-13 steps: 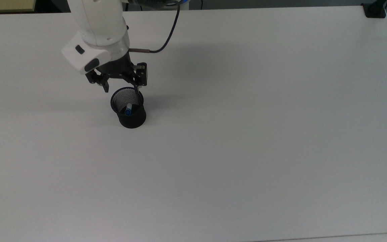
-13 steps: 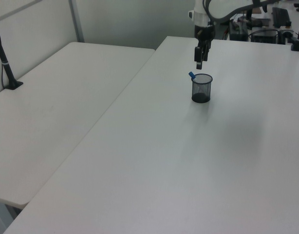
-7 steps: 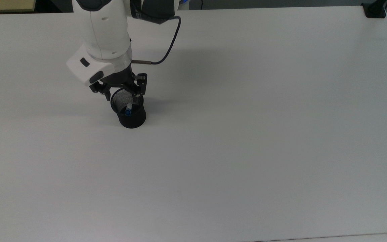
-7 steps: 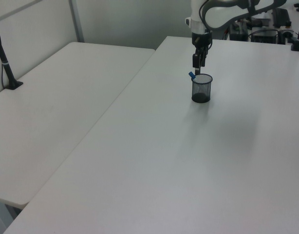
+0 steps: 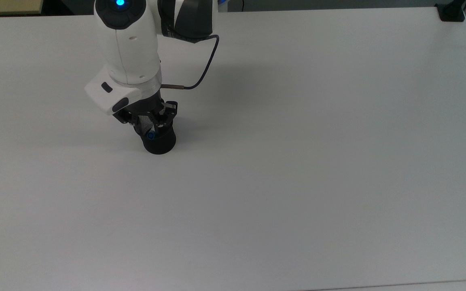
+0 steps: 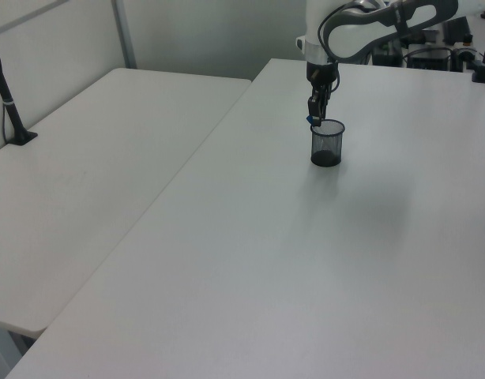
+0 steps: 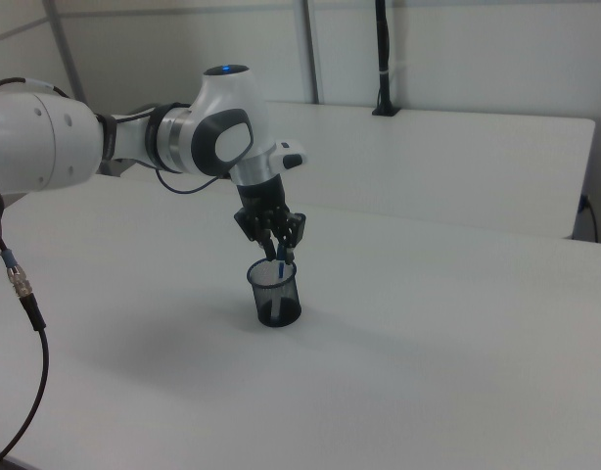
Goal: Remove the marker
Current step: 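Lower the gripper onto the marker's blue cap and close it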
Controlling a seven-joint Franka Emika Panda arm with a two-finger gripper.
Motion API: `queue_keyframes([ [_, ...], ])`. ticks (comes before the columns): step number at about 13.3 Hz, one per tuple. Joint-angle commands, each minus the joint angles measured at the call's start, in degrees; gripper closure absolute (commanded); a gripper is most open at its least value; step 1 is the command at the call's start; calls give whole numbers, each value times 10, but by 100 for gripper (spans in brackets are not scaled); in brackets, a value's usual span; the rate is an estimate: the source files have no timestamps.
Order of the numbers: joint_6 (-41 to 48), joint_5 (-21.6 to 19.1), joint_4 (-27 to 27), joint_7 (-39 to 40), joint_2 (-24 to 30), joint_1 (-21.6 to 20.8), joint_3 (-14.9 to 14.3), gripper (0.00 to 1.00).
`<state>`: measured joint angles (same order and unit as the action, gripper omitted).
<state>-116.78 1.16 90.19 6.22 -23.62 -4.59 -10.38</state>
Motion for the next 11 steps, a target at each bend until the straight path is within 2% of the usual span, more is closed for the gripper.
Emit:
queue_keyframes([
  [1,-9,6,-10,2,-5,-8,-3,75],
  [5,-9,6,-10,1,-5,-8,-3,84],
  [11,-8,4,-11,1,-3,-8,-3,86],
])
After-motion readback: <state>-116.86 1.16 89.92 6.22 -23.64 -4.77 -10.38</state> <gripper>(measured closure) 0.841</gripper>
